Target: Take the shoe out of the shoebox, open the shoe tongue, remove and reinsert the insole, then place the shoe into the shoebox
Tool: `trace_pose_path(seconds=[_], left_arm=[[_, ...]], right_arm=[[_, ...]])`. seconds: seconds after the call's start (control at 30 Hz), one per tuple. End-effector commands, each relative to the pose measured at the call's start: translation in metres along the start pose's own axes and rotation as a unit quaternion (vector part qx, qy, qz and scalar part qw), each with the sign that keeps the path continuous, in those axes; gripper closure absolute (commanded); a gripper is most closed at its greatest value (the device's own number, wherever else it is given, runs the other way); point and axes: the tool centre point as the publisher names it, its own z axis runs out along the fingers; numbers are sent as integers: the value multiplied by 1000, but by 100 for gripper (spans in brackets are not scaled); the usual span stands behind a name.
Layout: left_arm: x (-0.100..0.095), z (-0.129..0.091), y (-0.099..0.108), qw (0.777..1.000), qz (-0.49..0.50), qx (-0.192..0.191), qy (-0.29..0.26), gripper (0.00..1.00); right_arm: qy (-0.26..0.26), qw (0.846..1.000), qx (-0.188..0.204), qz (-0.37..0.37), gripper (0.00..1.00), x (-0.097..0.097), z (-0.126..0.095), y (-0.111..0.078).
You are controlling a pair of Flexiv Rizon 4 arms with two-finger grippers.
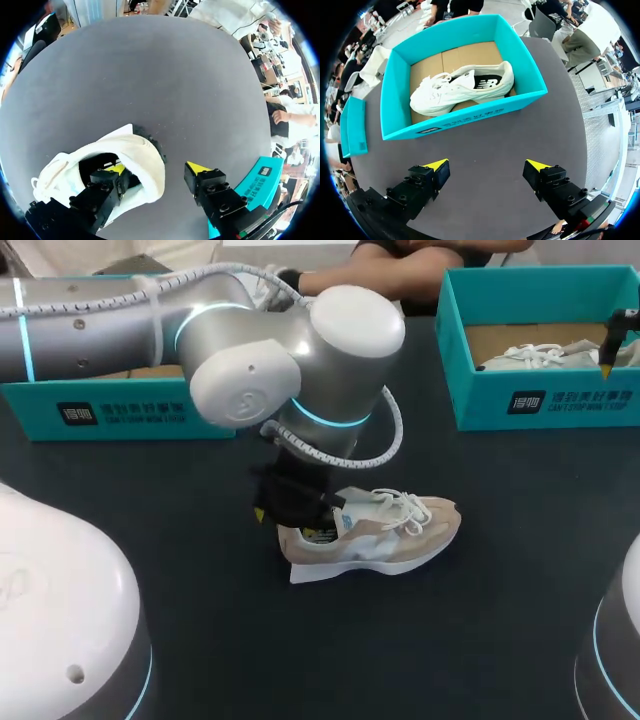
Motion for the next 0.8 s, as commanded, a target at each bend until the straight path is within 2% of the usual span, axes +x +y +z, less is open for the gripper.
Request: trace_pose_path(seconds=[0.03, 0.2, 0.37, 0.53, 0.73, 0.8], left_arm=[[3, -8, -3, 1000, 1, -8, -12, 0], [10, -29, -9, 998, -15, -17, -62, 0], [30, -52, -17, 984, -84, 2, -158, 0], [53, -64, -28, 953, -167, 44, -250, 0], [76, -74, -47, 889, -251, 98, -369, 0], [76, -74, -47, 889, -251, 98, -369, 0]], right_arm=[[0, 1000, -1, 0, 0, 0, 0, -1], [0, 1000, -1, 0, 0, 0, 0, -1], [0, 1000, -1, 0, 0, 0, 0, -1], [0, 1000, -1, 0, 0, 0, 0, -1], [0, 1000, -1, 0, 0, 0, 0, -1], [0, 1000, -1, 0, 0, 0, 0, -1]])
